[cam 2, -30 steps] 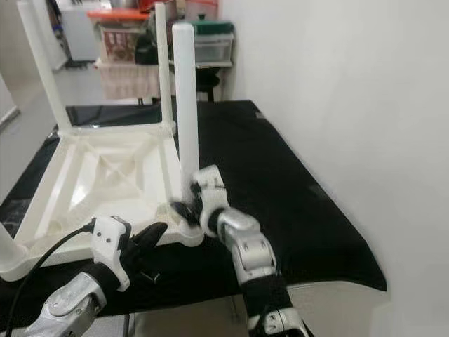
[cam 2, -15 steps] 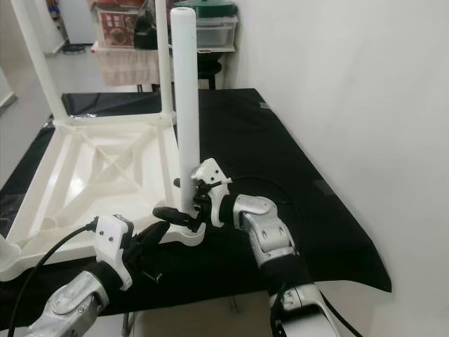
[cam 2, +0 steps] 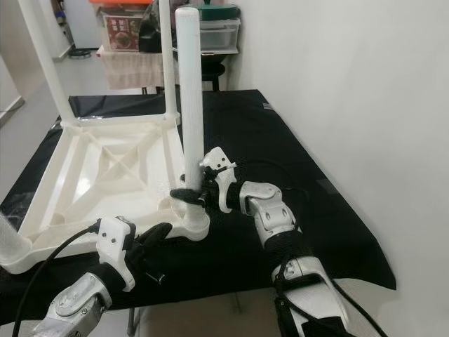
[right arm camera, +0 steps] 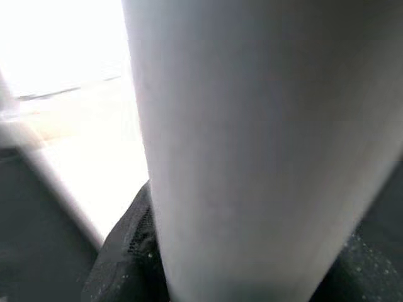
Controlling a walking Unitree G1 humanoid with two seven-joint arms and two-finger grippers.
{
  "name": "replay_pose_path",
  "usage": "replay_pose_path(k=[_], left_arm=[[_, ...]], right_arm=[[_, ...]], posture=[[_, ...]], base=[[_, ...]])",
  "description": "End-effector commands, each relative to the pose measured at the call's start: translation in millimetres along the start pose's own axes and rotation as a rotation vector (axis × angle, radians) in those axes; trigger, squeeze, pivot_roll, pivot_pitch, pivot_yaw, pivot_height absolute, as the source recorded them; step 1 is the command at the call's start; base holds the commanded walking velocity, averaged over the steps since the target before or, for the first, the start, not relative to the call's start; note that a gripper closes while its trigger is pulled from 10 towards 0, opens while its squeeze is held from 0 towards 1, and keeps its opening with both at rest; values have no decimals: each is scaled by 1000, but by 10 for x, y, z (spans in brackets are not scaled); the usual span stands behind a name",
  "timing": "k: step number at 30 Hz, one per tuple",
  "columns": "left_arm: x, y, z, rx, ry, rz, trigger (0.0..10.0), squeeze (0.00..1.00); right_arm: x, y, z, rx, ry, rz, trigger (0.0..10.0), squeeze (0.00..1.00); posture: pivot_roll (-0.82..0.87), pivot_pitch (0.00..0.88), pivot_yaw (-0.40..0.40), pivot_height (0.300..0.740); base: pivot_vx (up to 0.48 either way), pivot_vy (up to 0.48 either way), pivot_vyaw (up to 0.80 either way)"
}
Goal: Building children table
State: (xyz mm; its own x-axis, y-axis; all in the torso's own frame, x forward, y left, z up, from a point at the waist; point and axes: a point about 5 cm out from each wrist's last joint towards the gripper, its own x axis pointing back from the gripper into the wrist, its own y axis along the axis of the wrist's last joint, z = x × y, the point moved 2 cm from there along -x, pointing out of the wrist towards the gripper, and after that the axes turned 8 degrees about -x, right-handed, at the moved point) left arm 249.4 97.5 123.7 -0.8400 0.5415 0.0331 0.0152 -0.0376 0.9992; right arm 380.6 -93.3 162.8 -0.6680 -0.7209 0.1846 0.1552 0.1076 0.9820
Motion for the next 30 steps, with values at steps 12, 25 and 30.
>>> replay_pose_path(k=[12, 25, 30], left_arm=[[21, -37, 35, -8, -6, 18, 10000, 0], [6, -21, 45, -6, 1, 14, 10000, 0], [0, -20, 43, -4, 0, 13, 10000, 0]], right_arm=[[53, -524, 242, -139, -410, 36, 0, 0], [-41, -176, 457, -110, -64, -53, 10000, 1000], [41, 22, 499, 11, 249, -49, 10000, 0]], posture=[[-23, 0, -40, 740], [-18, 0, -35, 740], [-15, 0, -38, 740]], base=[[0, 0, 0], [0, 0, 0], [0, 0, 0]])
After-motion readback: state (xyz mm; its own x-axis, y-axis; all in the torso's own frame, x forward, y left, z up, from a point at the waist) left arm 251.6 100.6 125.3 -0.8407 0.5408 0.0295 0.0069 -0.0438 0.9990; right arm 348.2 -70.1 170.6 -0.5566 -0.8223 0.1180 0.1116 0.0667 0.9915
